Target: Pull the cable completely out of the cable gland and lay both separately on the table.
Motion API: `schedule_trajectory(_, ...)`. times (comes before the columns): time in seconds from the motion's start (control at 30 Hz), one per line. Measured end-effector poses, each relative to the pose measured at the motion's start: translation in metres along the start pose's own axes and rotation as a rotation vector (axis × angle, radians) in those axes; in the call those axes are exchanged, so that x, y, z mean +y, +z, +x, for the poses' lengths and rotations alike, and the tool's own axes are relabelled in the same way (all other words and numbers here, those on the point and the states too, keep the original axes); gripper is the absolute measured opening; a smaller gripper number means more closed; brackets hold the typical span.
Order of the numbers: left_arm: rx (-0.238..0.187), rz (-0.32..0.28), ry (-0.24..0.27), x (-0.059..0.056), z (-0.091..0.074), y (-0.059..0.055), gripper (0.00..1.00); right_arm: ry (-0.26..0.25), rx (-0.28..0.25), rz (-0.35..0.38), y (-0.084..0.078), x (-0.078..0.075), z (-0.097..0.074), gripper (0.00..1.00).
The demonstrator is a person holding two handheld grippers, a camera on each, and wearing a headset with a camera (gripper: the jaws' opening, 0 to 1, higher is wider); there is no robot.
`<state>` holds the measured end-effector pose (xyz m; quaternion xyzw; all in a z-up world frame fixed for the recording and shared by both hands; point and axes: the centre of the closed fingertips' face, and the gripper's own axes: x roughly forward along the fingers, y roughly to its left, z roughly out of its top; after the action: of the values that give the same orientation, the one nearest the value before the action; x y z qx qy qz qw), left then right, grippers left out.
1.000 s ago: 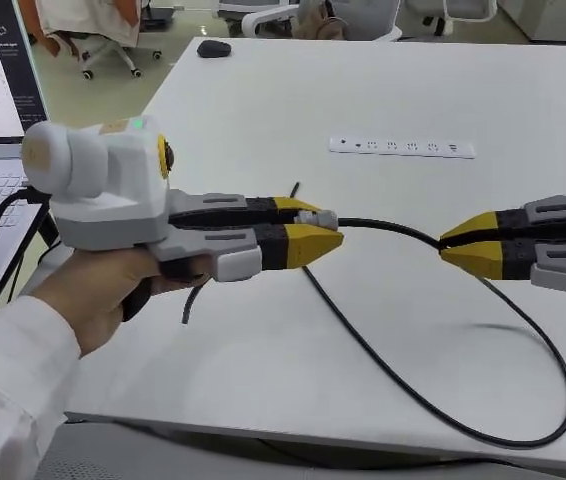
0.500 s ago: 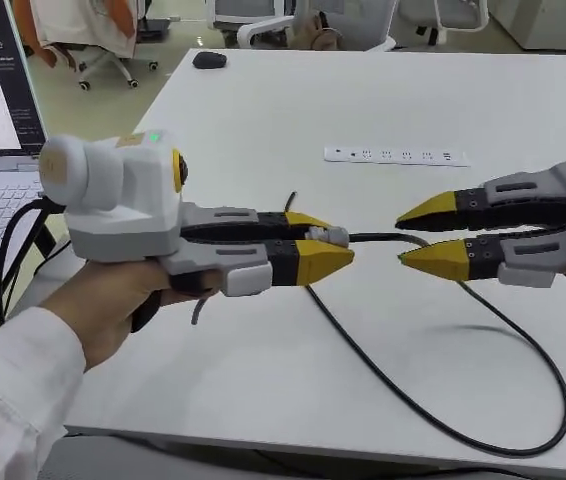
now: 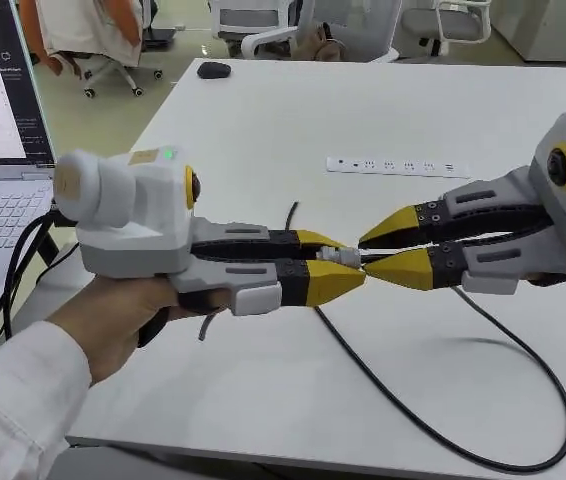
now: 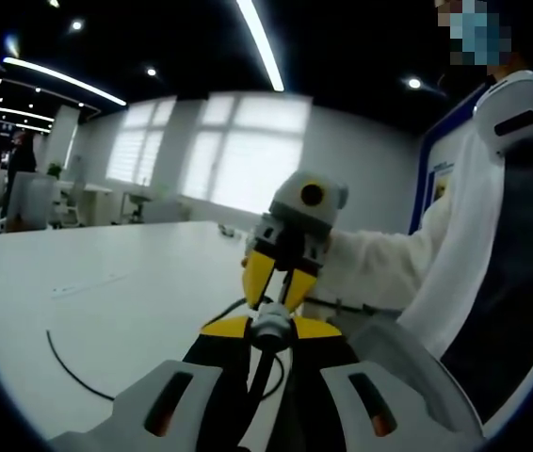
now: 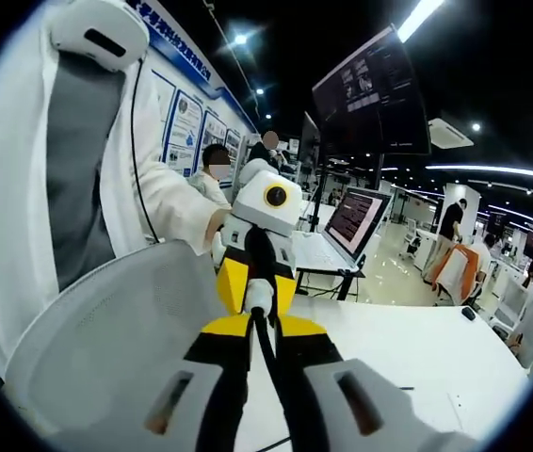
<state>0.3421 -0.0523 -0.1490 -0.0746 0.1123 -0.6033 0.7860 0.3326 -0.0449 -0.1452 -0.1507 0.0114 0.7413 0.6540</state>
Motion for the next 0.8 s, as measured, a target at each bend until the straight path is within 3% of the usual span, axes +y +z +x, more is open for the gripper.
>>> schedule_trajectory(0.3, 0.008, 0.019, -0.011, -0.002, -0.001, 0.0, 0.17, 0.022, -0.008, 0.018, -0.003, 0.005, 0.001, 0.03)
schedule_trajectory(0.8, 0.004, 0.01, 0.022, 0.006, -0.014, -0.002, 0.17, -0.031, 0.015, 0.058, -0.016, 0.001, -0.019, 0.03)
